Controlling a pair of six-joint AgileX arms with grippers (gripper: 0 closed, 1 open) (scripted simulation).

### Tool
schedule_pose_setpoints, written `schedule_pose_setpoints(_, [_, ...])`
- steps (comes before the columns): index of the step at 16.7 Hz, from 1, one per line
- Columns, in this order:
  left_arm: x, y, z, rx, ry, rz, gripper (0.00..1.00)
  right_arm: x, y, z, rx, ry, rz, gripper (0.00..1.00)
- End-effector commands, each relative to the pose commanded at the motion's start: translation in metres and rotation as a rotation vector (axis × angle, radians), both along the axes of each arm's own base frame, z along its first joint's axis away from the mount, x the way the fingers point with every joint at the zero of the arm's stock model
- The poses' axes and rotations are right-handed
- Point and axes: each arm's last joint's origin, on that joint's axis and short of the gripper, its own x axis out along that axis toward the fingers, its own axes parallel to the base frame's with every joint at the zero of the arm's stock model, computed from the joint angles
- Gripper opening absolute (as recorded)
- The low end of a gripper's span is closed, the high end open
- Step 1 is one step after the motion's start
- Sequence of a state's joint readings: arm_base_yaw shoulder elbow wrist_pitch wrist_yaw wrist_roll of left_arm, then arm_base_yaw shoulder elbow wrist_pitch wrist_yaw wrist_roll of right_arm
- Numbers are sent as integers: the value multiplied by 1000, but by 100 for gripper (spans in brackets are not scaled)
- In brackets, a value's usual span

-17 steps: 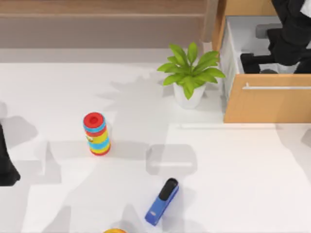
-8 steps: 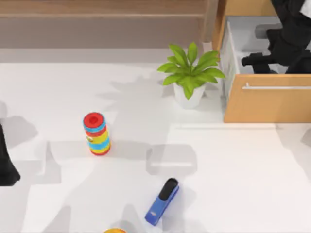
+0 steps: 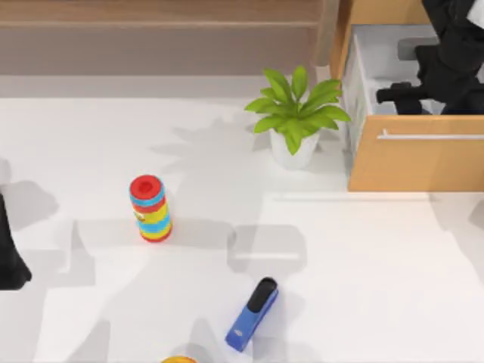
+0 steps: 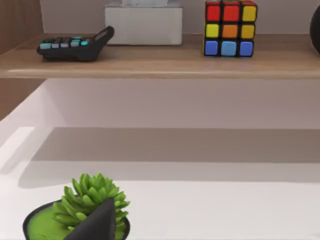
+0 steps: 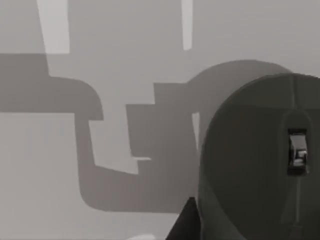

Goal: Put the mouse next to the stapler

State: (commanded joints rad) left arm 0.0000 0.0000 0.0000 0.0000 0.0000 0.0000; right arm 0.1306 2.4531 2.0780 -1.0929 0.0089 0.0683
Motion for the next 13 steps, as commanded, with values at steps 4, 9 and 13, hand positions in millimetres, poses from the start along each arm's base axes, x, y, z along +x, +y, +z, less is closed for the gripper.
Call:
schedule_pose_setpoints(4, [0, 0, 0, 0, 0, 0, 100, 0, 0, 0, 0, 0, 0, 0])
schedule_pose_setpoints(9, [0, 0, 0, 0, 0, 0, 100, -1, 1, 12, 1, -23, -4, 0])
schedule_pose_setpoints(13, [0, 0, 0, 0, 0, 0, 100, -17, 2, 47, -9, -80, -40, 0])
